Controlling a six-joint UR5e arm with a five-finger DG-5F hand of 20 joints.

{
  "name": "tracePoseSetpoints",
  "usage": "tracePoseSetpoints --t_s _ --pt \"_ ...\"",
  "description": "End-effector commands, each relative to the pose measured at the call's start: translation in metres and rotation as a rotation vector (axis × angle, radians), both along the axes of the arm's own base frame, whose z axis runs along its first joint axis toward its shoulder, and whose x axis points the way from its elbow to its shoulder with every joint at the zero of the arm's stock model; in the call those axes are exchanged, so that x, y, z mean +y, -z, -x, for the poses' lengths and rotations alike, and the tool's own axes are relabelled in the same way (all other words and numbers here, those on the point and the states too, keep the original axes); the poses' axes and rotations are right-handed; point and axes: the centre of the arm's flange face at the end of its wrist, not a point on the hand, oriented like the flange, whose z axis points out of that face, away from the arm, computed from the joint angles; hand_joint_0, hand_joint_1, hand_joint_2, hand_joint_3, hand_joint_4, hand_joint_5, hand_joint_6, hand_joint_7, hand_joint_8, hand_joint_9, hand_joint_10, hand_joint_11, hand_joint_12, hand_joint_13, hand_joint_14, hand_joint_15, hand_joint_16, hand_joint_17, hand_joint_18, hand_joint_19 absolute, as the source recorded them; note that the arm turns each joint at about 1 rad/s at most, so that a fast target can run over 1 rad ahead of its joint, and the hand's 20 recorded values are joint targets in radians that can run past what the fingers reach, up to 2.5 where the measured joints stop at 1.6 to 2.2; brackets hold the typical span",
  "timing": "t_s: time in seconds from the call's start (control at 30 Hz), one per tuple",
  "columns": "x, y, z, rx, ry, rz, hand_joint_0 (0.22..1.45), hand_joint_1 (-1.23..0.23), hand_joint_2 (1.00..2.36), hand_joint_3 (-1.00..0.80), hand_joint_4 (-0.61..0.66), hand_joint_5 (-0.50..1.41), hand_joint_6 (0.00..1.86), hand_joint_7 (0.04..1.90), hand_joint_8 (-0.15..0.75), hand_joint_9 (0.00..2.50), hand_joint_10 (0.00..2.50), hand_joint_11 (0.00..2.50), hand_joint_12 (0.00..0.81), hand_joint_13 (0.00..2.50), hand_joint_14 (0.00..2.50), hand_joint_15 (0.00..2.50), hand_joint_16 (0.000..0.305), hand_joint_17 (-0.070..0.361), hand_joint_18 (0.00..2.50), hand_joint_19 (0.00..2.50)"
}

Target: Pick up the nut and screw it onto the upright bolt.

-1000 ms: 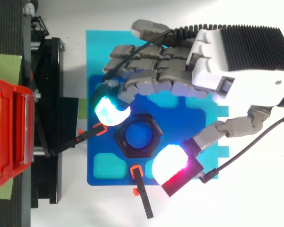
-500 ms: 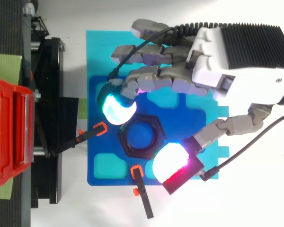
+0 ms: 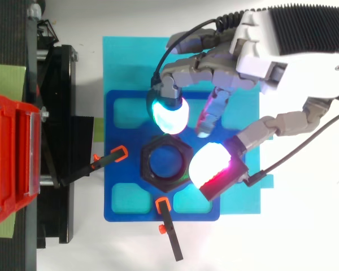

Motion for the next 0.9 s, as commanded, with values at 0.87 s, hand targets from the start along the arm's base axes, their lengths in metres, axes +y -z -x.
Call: tracePoseSetpoints --t_s 0.87 --pt "-0.026 -0.033 -0.008 -0.038 -0.001 0.007 0.46 -0.47 1.0 -0.5 0.21 -0.13 0.5 0.83 0.299 1.22 0.01 0.21 0.366 0.86 0.0 0.13 0.051 0.115 0.67 0.29"
